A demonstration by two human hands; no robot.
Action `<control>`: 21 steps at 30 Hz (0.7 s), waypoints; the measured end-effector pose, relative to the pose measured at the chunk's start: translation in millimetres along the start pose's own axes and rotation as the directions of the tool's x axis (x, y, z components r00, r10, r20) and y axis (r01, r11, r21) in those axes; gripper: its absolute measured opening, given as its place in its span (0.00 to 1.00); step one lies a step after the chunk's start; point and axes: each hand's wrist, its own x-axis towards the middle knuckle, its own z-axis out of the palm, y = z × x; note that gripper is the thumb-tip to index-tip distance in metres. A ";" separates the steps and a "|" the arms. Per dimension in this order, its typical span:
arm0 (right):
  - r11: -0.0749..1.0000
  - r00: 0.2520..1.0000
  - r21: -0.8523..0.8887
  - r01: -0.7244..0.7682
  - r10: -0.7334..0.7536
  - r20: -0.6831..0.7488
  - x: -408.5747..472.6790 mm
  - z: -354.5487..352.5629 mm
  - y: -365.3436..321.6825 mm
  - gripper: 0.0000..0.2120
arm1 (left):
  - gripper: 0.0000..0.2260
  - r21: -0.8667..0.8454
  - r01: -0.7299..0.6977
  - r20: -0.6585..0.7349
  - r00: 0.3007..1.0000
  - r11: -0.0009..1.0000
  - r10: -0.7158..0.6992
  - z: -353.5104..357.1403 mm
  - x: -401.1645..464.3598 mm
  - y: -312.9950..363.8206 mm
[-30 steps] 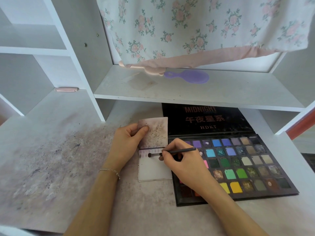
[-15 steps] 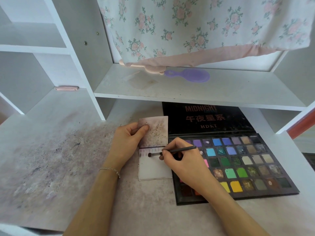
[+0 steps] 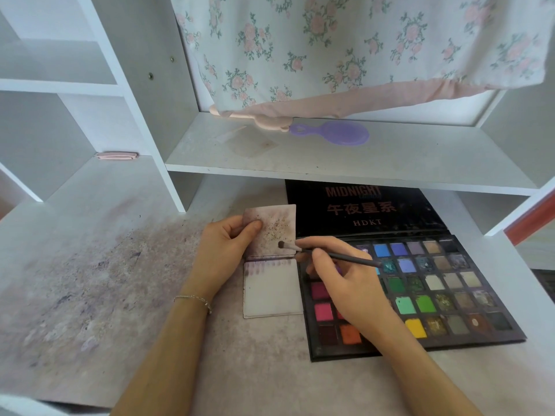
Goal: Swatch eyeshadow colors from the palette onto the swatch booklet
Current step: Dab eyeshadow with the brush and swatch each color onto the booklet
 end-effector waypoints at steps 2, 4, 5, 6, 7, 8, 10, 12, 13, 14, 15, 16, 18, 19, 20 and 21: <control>1.000 1.000 -0.009 0.010 -0.010 -0.029 -1.7 -8.0 -1.1 0.13 | 0.06 -0.018 0.009 -0.002 1.000 1.000 -0.009 0.2 -0.1 0.3; 1.000 0.998 -0.013 0.003 -0.004 -0.070 -4.5 -15.7 -0.5 0.14 | 0.06 -0.011 0.009 -0.006 1.000 1.000 -0.009 0.0 -0.6 0.3; 1.000 0.995 -0.016 -0.007 0.005 -0.095 -5.9 -19.7 0.3 0.14 | 0.06 -0.003 0.008 -0.009 1.000 1.000 -0.008 -0.2 -0.6 0.0; 1.000 0.993 -0.018 -0.017 0.015 -0.118 -7.5 -24.0 1.3 0.14 | 0.07 0.003 0.007 -0.013 1.000 1.000 -0.007 -0.4 -0.7 -0.4; 0.999 0.990 -0.022 -0.026 0.023 -0.138 -9.3 -28.4 2.6 0.14 | 0.07 0.007 0.005 -0.016 1.000 1.000 -0.005 -0.6 -0.5 -0.8; 0.999 0.988 -0.032 -0.035 0.029 -0.155 -11.5 -33.3 3.9 0.14 | 0.06 0.010 0.003 -0.018 1.000 1.000 -0.003 -0.7 -0.5 -1.3; 0.995 0.982 -0.083 -0.047 0.031 -0.185 -16.0 -44.2 6.2 0.13 | 0.07 0.014 -0.002 -0.016 1.000 1.000 0.002 -0.3 0.1 -1.6; 0.989 0.978 -0.143 -0.047 0.017 -0.206 -19.8 -55.2 7.9 0.14 | 0.07 0.010 -0.014 -0.015 1.000 1.000 0.015 0.2 0.5 -1.5; 0.985 0.977 -0.169 -0.042 0.005 -0.213 -21.0 -60.3 8.6 0.15 | 0.08 0.003 -0.017 -0.013 1.000 1.000 0.017 0.2 0.4 -1.6; 0.980 0.975 -0.194 -0.039 -0.005 -0.220 -21.6 -65.3 9.3 0.16 | 0.08 -0.004 -0.015 -0.011 1.000 1.000 0.015 0.2 0.6 -1.8; 0.976 0.973 -0.213 -0.040 -0.010 -0.231 -22.0 -70.1 10.2 0.16 | 0.07 -0.007 -0.013 -0.010 1.000 1.000 0.013 0.1 0.5 -2.3; 0.974 0.969 -0.219 -0.050 -0.006 -0.248 -22.7 -74.7 11.8 0.16 | 0.07 -0.007 -0.015 -0.012 1.000 1.000 0.014 0.0 0.4 -2.8; 0.977 0.955 -0.199 -0.082 0.020 -0.295 -24.6 -83.4 16.5 0.15 | 0.07 -0.005 -0.018 -0.020 1.000 1.000 0.018 0.0 0.2 -3.6; 0.978 0.946 -0.185 -0.098 0.034 -0.321 -25.8 -87.0 18.8 0.14 | 0.07 -0.006 -0.018 -0.022 1.000 1.000 0.017 0.2 0.3 -3.6; 0.979 0.937 -0.172 -0.113 0.047 -0.346 -27.2 -89.8 21.1 0.13 | 0.07 -0.006 -0.018 -0.020 1.000 1.000 0.018 0.2 0.3 -3.9; 0.979 0.929 -0.164 -0.125 0.057 -0.365 -28.6 -91.6 22.9 0.13 | 0.07 -0.005 -0.018 -0.017 1.000 1.000 0.018 0.3 0.2 -4.0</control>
